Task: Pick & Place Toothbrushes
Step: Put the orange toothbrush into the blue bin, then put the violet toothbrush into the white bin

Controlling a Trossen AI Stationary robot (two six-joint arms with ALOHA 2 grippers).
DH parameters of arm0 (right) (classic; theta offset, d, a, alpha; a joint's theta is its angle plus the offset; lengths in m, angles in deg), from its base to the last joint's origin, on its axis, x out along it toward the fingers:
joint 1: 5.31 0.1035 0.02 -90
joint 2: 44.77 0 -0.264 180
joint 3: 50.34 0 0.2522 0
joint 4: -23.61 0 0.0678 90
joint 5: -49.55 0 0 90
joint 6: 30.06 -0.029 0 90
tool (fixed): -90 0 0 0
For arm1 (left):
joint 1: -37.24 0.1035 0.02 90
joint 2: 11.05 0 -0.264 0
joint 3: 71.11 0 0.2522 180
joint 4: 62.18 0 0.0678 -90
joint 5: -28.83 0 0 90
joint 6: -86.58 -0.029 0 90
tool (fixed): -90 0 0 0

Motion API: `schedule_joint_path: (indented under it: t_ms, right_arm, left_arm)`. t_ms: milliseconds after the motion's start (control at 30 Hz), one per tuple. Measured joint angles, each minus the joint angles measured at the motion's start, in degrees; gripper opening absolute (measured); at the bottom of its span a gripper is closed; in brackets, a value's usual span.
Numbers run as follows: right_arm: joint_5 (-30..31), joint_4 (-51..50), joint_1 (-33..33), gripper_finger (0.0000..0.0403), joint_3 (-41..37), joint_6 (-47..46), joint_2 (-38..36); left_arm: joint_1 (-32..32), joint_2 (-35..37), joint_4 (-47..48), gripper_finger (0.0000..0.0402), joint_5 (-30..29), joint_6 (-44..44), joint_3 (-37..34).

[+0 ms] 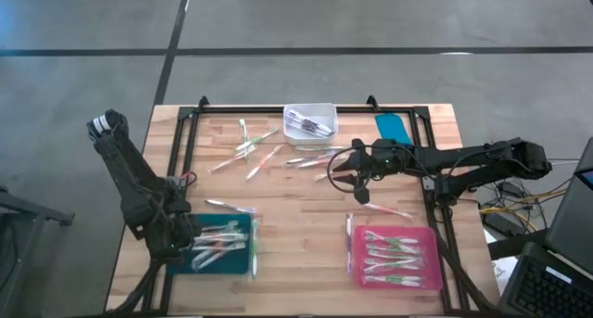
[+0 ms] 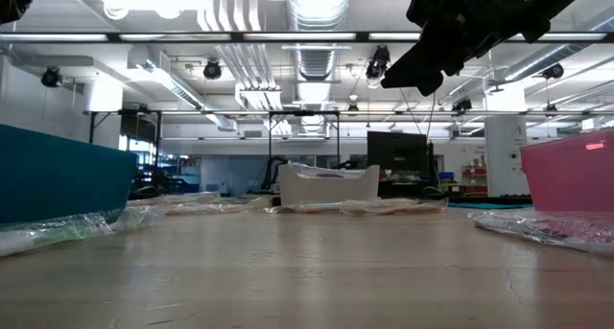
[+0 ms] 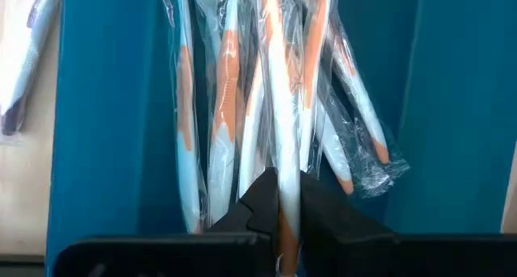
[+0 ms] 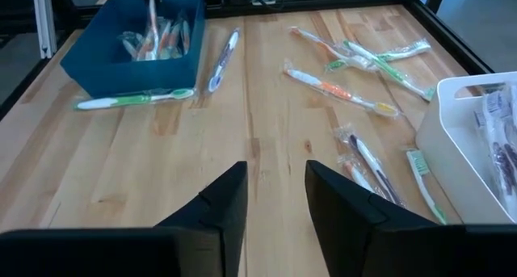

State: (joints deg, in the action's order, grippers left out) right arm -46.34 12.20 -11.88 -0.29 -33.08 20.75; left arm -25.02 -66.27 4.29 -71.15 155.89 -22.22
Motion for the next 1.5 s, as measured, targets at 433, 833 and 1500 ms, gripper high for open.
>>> schedule_joint_path:
  t_ms: [433, 833, 1500]
  right_arm:
    - [0.0, 0.0, 0.0, 0.0151, 0.0, 0.0, 0.0]
    - [-0.1, 0.0, 0.0, 0.0121, 0.0, 0.0, 0.0]
    - [0.0, 0.1, 0.0, 0.0060, 0.0, 0.2, 0.0]
  left_arm:
    - [0.0, 0.0, -0.7, 0.0078, 0.2, 8.4, -0.3]
    - [0.0, 0.0, -0.7, 0.0134, 1.3, 12.3, -0.3]
    - [0.5, 0.0, -1.4, 0.0114, 2.8, 14.2, 6.4]
